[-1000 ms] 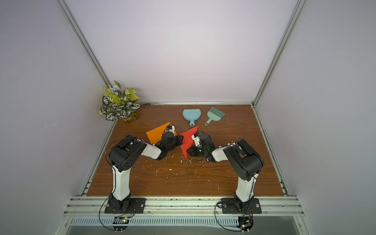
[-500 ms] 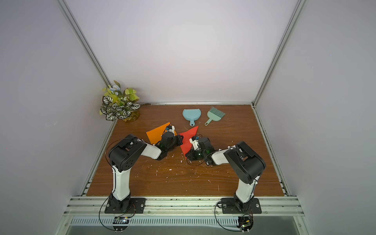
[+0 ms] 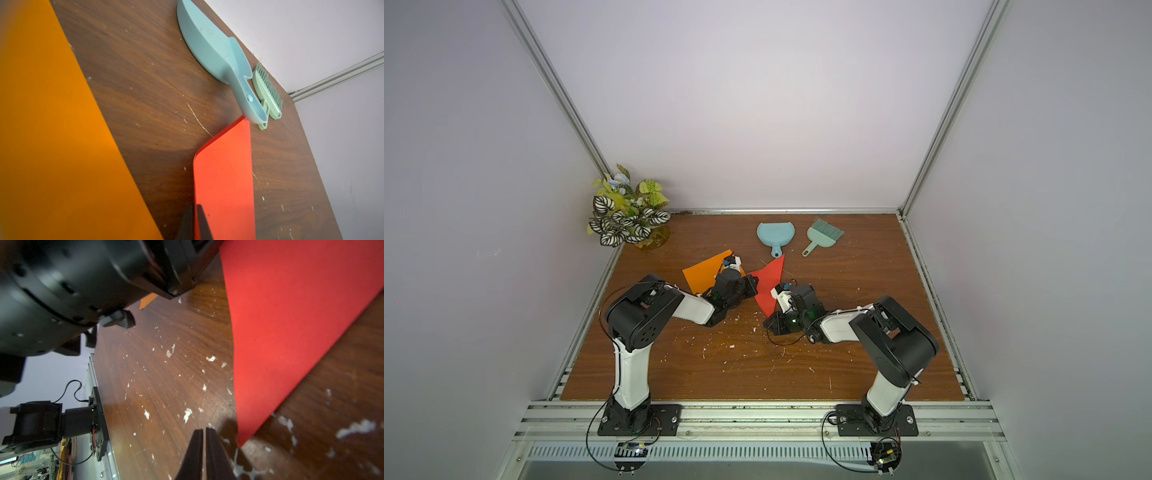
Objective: Fold the square paper diagonally
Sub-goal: Move the paper to the center of the board.
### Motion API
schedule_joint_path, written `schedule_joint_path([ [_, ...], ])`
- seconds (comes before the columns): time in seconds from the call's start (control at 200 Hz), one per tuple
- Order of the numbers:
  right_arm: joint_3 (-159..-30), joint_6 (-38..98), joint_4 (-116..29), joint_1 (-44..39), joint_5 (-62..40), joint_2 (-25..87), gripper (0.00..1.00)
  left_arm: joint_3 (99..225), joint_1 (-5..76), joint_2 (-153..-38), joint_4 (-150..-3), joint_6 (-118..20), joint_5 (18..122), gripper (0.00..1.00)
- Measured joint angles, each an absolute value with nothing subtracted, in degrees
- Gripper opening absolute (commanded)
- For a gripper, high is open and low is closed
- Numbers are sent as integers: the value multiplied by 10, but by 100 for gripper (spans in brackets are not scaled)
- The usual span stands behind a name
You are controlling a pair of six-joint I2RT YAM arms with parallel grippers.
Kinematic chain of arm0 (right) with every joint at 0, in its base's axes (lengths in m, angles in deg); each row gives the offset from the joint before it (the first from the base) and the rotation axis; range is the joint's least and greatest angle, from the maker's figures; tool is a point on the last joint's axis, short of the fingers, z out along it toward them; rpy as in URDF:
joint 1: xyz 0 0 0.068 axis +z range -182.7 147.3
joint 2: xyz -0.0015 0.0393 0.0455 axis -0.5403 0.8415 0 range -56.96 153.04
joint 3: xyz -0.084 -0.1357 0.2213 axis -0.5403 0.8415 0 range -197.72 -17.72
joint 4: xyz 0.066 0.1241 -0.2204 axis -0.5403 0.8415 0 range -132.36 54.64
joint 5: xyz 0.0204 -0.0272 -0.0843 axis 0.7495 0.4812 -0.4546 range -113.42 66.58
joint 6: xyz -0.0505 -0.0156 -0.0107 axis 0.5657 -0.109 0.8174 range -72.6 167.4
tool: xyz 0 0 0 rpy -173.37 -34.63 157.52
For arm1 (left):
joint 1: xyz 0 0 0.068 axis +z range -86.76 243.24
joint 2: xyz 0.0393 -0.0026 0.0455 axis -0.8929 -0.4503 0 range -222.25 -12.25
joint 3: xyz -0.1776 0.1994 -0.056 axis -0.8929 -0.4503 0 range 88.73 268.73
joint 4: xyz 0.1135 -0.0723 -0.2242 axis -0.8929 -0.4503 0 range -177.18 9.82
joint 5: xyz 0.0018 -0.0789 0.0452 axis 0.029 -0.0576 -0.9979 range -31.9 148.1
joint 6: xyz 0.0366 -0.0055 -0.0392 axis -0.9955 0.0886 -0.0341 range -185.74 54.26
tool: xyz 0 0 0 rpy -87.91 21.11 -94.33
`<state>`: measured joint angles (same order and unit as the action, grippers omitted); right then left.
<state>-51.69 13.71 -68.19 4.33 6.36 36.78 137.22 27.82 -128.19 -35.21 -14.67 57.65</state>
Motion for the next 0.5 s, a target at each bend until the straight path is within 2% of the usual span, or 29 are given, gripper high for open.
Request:
schedule_joint_path([
  [0.115, -517, 149, -648, 13, 44, 280, 17, 1378, 261, -1279, -372, -149, 569, 1],
  [0.225, -518, 157, -618, -58, 15, 185, 20, 1412, 238, -1280, -399, -152, 568, 1],
  [0.385, -519, 171, -573, -162, -41, 79, 40, 1524, 215, -1318, -417, -153, 569, 1],
  [0.5, -532, 191, -526, -205, -57, 47, 44, 1605, 210, -1370, -428, -152, 568, 1],
])
